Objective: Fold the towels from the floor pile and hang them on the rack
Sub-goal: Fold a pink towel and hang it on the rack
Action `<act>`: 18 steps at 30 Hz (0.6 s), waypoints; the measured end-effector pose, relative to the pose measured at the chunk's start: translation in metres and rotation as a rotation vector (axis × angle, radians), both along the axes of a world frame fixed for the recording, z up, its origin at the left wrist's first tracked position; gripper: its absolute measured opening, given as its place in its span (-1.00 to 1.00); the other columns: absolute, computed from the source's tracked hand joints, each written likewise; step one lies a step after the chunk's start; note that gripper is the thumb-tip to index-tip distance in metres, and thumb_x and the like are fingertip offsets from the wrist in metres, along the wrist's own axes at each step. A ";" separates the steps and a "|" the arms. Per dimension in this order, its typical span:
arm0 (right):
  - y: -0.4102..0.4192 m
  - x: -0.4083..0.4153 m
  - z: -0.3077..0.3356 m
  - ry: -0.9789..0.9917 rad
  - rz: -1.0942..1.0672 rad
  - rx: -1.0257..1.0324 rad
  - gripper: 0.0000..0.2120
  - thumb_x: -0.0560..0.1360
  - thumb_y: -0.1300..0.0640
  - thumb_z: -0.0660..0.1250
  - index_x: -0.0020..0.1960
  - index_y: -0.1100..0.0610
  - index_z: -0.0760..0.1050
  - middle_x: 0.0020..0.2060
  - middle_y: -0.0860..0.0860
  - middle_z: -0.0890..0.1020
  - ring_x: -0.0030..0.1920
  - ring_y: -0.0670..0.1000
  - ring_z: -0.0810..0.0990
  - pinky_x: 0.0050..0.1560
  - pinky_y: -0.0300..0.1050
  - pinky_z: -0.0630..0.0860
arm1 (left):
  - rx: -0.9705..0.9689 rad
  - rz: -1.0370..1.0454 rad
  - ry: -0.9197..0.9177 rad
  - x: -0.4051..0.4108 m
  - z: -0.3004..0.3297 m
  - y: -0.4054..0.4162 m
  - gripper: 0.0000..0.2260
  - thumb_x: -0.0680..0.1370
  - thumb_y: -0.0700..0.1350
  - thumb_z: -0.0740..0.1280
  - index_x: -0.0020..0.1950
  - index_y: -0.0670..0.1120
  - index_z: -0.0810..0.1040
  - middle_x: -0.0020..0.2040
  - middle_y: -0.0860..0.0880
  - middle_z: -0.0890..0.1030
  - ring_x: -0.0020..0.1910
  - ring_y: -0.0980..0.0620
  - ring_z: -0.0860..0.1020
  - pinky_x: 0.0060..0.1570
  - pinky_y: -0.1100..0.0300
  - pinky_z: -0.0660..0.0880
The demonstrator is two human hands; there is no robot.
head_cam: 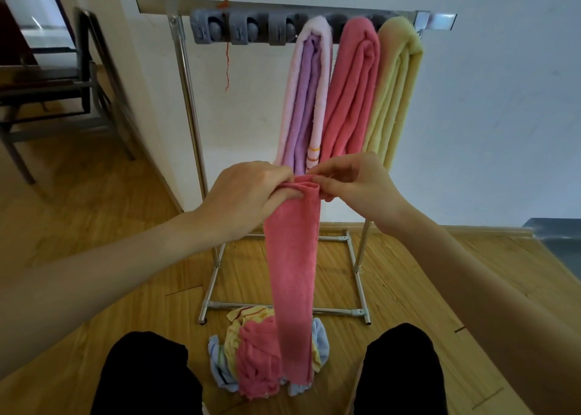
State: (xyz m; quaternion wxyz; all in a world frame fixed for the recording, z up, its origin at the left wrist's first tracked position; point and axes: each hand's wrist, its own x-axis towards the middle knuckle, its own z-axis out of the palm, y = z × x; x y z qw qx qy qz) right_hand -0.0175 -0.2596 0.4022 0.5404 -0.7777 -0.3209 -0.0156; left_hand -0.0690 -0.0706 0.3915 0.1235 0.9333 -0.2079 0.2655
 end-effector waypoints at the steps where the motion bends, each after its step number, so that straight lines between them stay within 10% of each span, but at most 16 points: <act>1: 0.000 -0.001 0.001 0.012 0.012 0.011 -0.87 0.47 0.33 0.38 -0.04 0.18 0.65 -0.36 -0.04 0.65 -0.34 -0.10 0.59 -0.23 -0.29 0.56 | -0.009 0.010 -0.006 0.000 0.000 0.000 -0.63 0.54 0.17 0.13 -0.12 -0.06 0.56 -0.33 0.10 0.49 -0.35 0.11 0.44 -0.35 0.27 0.34; 12: 0.003 -0.003 0.000 0.036 -0.027 0.186 -0.45 0.33 0.41 0.48 0.28 0.23 0.42 -0.11 0.10 0.64 -0.16 -0.01 0.60 -0.13 0.00 0.59 | -0.175 0.118 -0.073 0.011 0.014 -0.008 -0.76 0.57 0.05 0.27 -0.15 -0.08 0.57 -0.35 0.04 0.54 -0.35 0.03 0.53 -0.33 0.06 0.49; 18: 0.012 0.000 0.006 -0.050 -0.131 0.304 -0.53 0.41 0.43 0.40 0.28 0.26 0.37 -0.16 0.04 0.62 -0.16 -0.10 0.64 -0.06 -0.24 0.56 | -0.185 0.102 -0.124 0.017 0.034 -0.009 -0.76 0.55 0.08 0.31 -0.15 -0.07 0.59 -0.36 0.06 0.52 -0.38 0.09 0.49 -0.35 0.18 0.42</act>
